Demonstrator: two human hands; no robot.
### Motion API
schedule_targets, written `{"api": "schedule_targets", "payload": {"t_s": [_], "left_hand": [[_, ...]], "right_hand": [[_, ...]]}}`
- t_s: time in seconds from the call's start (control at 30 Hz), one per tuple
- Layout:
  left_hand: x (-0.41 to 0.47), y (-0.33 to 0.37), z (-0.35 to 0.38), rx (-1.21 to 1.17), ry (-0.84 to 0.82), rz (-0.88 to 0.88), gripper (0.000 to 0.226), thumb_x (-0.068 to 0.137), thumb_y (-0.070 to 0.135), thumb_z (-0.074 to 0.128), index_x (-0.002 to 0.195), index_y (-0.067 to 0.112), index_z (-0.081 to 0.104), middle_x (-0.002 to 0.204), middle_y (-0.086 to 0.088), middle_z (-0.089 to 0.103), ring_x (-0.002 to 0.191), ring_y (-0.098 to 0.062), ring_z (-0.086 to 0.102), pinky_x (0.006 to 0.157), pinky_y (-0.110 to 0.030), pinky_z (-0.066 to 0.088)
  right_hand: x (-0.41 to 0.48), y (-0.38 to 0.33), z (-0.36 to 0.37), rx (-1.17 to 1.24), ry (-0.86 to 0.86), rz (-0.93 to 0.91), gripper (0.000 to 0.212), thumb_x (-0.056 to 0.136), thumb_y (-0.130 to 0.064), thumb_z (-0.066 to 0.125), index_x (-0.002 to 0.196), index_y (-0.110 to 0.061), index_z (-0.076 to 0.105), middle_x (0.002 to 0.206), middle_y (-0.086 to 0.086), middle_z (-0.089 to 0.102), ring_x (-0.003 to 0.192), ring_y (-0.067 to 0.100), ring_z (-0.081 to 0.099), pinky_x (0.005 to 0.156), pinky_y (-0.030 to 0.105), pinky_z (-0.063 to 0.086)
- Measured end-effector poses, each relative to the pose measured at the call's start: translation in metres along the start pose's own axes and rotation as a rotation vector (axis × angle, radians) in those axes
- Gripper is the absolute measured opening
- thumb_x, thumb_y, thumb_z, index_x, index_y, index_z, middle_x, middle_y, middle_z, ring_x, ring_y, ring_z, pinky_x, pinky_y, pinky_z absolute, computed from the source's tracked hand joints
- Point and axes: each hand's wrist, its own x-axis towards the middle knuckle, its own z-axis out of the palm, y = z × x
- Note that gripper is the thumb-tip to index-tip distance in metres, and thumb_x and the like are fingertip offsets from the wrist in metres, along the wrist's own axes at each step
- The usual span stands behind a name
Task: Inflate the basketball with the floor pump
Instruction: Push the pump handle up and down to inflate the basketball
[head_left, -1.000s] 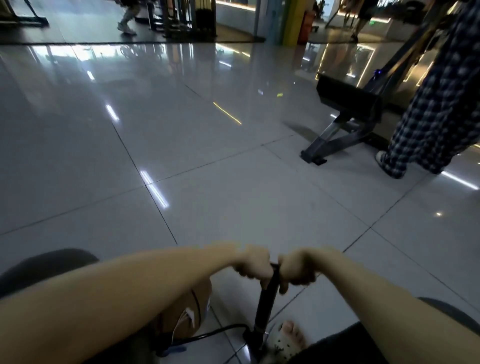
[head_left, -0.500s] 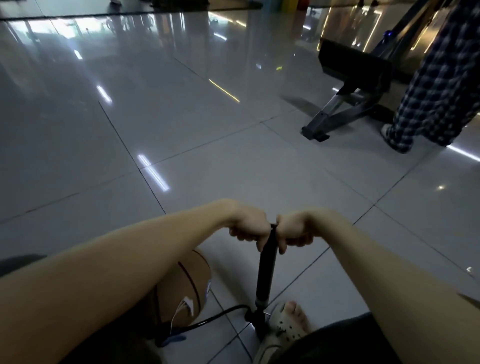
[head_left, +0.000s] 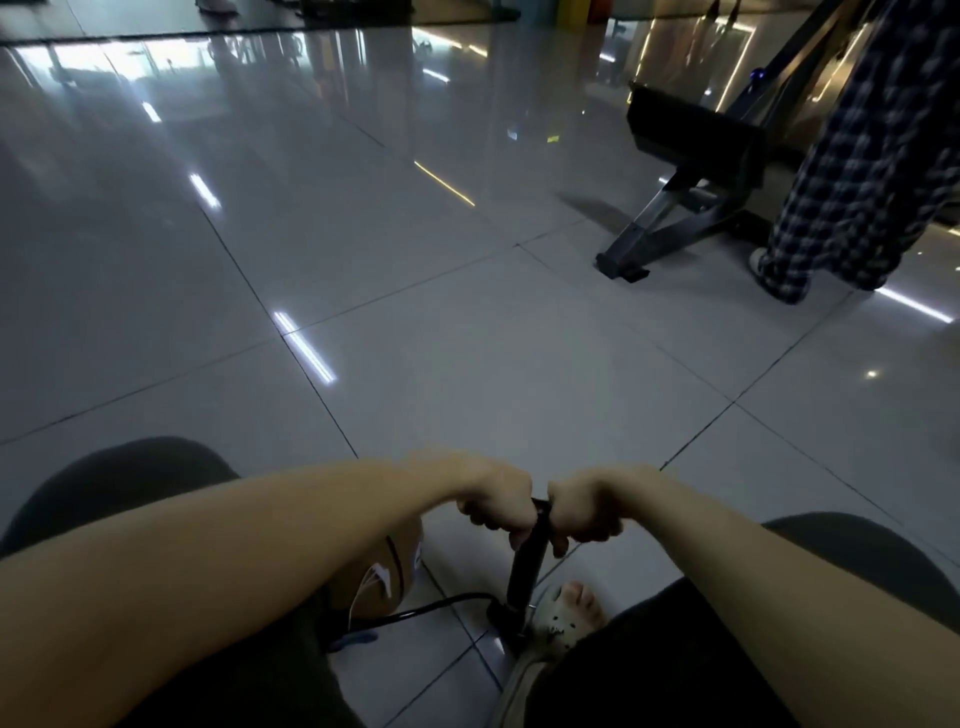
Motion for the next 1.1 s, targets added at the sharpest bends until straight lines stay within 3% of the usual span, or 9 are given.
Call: {"api": "schedule_targets", "payload": {"t_s": [0.17,0.3,0.4,0.5,0.73,0.83,0.93,1.03,1.1], "left_hand": [[-0.059,0.013,-0.091,-0.083,0.063,0.053,0.027,0.089,0.016,0.072,0.069,0.014,0.053,0.054,0.001,0.040,0.045,-0.016,0.031,0.047,-0.027,0.024],[-0.077,0.016,-0.133,-0.114,0.100,0.085,0.026,0.086,0.015,0.072,0.068,0.017,0.053,0.057,0.003,0.037,0.048,-0.016,0.029,0.050,-0.029,0.019],[-0.045,0.007,-0.112,-0.111,0.032,0.044,0.023,0.085,0.012,0.072,0.069,0.015,0.055,0.055,0.002,0.037,0.047,-0.016,0.028,0.049,-0.029,0.020],[0.001,-0.009,-0.072,-0.123,-0.037,0.013,0.018,0.083,0.010,0.070,0.070,0.011,0.057,0.055,0.000,0.038,0.046,-0.017,0.029,0.049,-0.029,0.022],[0.042,-0.019,-0.005,-0.091,0.042,0.017,0.016,0.077,0.012,0.073,0.067,0.008,0.062,0.055,-0.005,0.047,0.044,-0.022,0.037,0.048,-0.027,0.031],[0.037,-0.015,0.004,-0.077,0.067,0.025,0.018,0.077,0.013,0.074,0.063,0.009,0.063,0.053,-0.005,0.048,0.044,-0.022,0.038,0.049,-0.027,0.032],[0.022,-0.006,0.005,-0.020,0.110,0.031,0.026,0.079,0.015,0.074,0.056,0.014,0.061,0.050,-0.004,0.047,0.044,-0.022,0.038,0.048,-0.027,0.033],[0.003,-0.004,-0.015,-0.058,0.053,0.041,0.027,0.083,0.014,0.073,0.062,0.013,0.057,0.054,-0.003,0.042,0.044,-0.020,0.032,0.047,-0.028,0.027],[-0.020,0.000,-0.047,-0.067,0.050,0.058,0.027,0.084,0.016,0.074,0.065,0.013,0.055,0.057,-0.003,0.042,0.046,-0.019,0.033,0.048,-0.028,0.027]], "right_hand": [[-0.081,-0.007,-0.079,0.101,0.123,-0.085,0.016,0.088,-0.006,0.064,0.075,-0.013,0.056,0.051,-0.001,0.032,0.044,0.014,0.024,0.046,0.024,0.018],[-0.110,-0.007,-0.115,0.164,0.142,-0.136,0.025,0.086,-0.005,0.064,0.070,-0.018,0.049,0.058,0.000,0.028,0.051,0.015,0.018,0.051,0.029,0.013],[-0.068,-0.003,-0.097,0.127,0.127,-0.083,0.034,0.084,-0.003,0.063,0.063,-0.018,0.042,0.053,-0.001,0.026,0.048,0.014,0.018,0.051,0.026,0.013],[-0.013,0.002,-0.064,0.096,0.117,-0.073,0.025,0.084,-0.002,0.064,0.066,-0.012,0.050,0.049,0.000,0.032,0.045,0.014,0.024,0.050,0.025,0.019],[0.040,0.012,-0.009,0.051,0.188,-0.099,0.009,0.079,-0.008,0.070,0.072,-0.008,0.063,0.055,0.008,0.049,0.047,0.022,0.041,0.053,0.029,0.037],[0.036,0.009,0.001,0.042,0.223,-0.088,0.010,0.079,-0.008,0.070,0.071,-0.006,0.064,0.051,0.006,0.049,0.042,0.021,0.041,0.048,0.026,0.036],[0.019,0.005,0.002,-0.004,0.127,-0.010,0.018,0.088,-0.011,0.068,0.072,-0.009,0.062,0.042,0.002,0.044,0.040,0.019,0.035,0.046,0.027,0.032],[-0.012,0.001,-0.017,0.030,0.023,-0.015,0.014,0.090,-0.017,0.064,0.078,-0.011,0.061,0.052,0.001,0.034,0.047,0.017,0.023,0.051,0.031,0.020],[-0.041,-0.002,-0.043,0.075,0.048,-0.077,0.012,0.083,-0.021,0.066,0.086,-0.011,0.065,0.054,0.001,0.033,0.047,0.015,0.022,0.050,0.029,0.018]]}}
